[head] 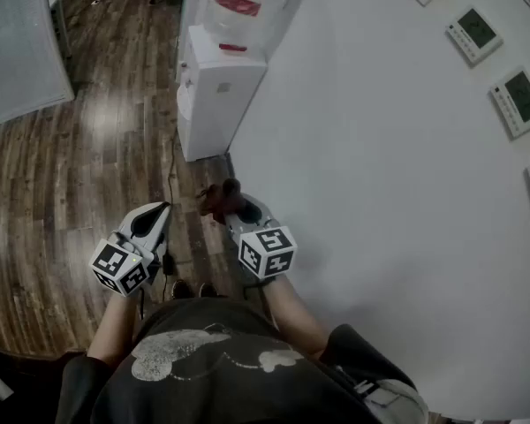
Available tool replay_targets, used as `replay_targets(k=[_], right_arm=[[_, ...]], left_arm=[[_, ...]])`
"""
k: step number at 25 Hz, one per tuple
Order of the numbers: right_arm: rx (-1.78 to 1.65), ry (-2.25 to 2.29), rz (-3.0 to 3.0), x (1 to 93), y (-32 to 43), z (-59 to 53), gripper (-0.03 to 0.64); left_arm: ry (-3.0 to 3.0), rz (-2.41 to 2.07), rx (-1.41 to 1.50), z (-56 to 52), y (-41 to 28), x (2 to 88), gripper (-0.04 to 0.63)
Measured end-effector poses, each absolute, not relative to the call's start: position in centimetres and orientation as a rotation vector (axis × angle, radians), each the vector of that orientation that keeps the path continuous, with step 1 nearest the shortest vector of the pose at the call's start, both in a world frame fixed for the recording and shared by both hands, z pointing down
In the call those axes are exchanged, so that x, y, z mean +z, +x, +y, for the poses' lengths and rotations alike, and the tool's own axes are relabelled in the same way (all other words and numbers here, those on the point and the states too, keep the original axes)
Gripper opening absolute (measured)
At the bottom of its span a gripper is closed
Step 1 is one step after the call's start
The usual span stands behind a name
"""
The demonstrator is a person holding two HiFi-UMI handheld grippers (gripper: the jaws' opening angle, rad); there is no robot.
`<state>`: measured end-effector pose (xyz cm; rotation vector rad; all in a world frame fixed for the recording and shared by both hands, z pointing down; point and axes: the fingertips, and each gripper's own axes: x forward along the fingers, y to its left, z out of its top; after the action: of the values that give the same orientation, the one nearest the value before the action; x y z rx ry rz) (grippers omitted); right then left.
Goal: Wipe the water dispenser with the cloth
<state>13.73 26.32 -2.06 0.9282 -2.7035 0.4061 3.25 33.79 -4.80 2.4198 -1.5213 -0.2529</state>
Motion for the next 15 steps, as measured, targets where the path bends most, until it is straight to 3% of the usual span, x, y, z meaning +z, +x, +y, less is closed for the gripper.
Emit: replay_targets(k=[15], right_arm=[[0.422, 1.036, -2.655, -1.1, 13.8, 23.6, 0.055]], left_arm=[[2.442, -1.452, -0.225, 31.8, 2.5, -3.6, 0.017]])
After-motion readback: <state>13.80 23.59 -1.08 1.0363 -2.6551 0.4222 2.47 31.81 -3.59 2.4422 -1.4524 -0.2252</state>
